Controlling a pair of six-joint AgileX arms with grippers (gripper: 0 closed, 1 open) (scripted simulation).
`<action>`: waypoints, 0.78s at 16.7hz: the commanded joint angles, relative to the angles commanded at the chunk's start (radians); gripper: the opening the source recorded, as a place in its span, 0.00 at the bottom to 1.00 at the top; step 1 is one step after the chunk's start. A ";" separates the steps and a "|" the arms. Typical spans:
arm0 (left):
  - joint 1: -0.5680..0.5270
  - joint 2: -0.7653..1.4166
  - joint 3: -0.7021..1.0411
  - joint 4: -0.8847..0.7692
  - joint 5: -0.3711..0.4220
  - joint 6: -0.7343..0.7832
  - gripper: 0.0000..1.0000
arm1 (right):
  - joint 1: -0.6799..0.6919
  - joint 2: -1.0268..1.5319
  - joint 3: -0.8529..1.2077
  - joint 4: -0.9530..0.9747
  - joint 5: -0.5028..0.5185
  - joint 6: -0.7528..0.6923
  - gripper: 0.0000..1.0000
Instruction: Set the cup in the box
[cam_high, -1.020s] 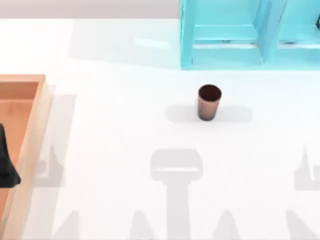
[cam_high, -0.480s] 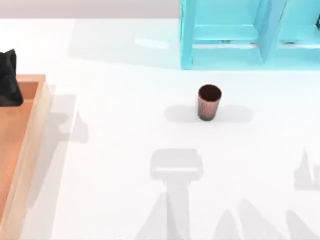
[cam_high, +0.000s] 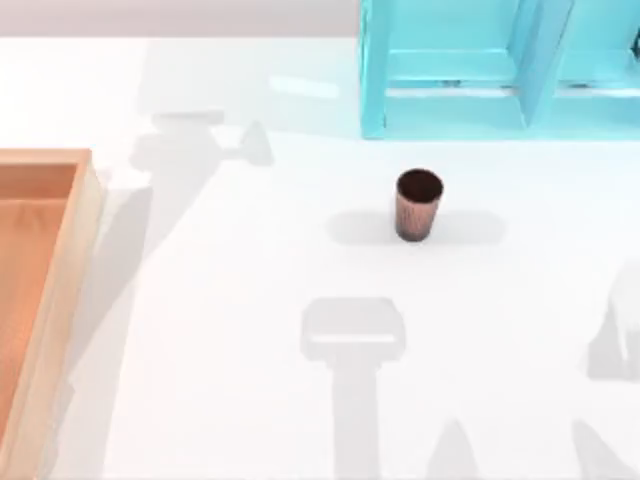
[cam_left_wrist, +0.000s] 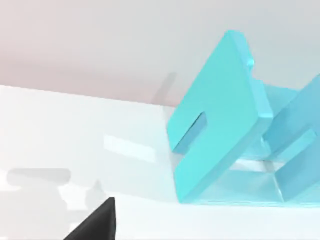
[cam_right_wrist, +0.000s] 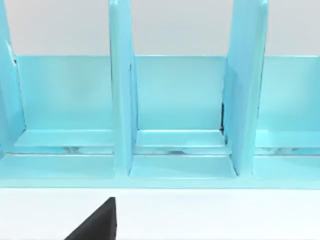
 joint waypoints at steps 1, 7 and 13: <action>-0.031 0.095 0.117 -0.052 -0.004 -0.033 1.00 | 0.000 0.000 0.000 0.000 0.000 0.000 1.00; -0.205 0.653 0.740 -0.383 -0.041 -0.192 1.00 | 0.000 0.000 0.000 0.000 0.000 0.000 1.00; -0.325 1.105 1.123 -0.690 -0.099 -0.277 1.00 | 0.000 0.000 0.000 0.000 0.000 0.000 1.00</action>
